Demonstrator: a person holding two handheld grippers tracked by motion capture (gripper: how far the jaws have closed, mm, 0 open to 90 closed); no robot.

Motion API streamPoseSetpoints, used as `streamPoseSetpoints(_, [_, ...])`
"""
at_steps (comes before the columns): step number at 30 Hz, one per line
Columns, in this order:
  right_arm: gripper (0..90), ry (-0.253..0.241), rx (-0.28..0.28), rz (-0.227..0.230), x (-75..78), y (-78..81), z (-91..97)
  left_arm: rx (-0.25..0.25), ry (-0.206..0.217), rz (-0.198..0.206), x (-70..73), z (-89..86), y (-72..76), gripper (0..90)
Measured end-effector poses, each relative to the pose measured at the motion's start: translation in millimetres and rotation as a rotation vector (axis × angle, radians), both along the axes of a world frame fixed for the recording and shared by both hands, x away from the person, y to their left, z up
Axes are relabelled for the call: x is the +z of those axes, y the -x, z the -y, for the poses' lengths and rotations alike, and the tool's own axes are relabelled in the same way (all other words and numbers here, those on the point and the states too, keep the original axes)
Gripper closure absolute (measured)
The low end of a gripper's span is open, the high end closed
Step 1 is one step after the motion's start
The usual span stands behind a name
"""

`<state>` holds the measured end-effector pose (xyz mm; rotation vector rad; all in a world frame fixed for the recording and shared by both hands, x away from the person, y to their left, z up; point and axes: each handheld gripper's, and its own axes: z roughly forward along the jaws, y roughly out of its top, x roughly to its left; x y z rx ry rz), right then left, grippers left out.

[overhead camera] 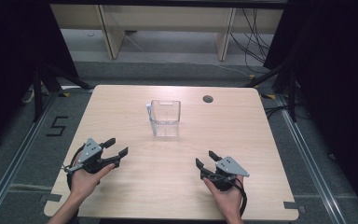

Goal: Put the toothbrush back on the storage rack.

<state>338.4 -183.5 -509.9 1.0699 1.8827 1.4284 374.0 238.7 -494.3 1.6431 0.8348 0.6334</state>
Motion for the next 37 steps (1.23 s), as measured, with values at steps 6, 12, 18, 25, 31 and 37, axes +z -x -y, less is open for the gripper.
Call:
streamPoseSetpoints(6, [39.6,-0.013,0.006,-0.005,0.2,0.1,-0.5,0.025,0.009,-0.01,-8.5,-9.7,2.7,31.7])
streamPoseSetpoints(12, [39.5,-0.007,0.005,-0.014,-0.1,0.4,-1.3,0.065,0.02,-0.035,-16.5,-17.4,6.1,31.5])
streamPoseSetpoints(18, [39.5,-0.008,0.006,-0.014,-0.1,0.4,-1.3,0.085,0.014,-0.039,-23.2,-21.6,7.6,31.0])
streamPoseSetpoints(25, [39.5,-0.013,0.013,-0.013,-0.6,0.2,-2.7,0.087,0.018,-0.024,-28.4,-25.4,7.5,30.9])
streamPoseSetpoints(31, [39.5,-0.012,0.013,-0.018,-0.5,0.3,-2.7,0.08,0.021,-0.011,-29.7,-24.7,8.7,30.7])
streamPoseSetpoints(37, [39.4,-0.001,0.0,-0.008,0.1,0.2,-2.7,0.095,0.023,-0.016,-29.2,-25.0,11.3,30.1])
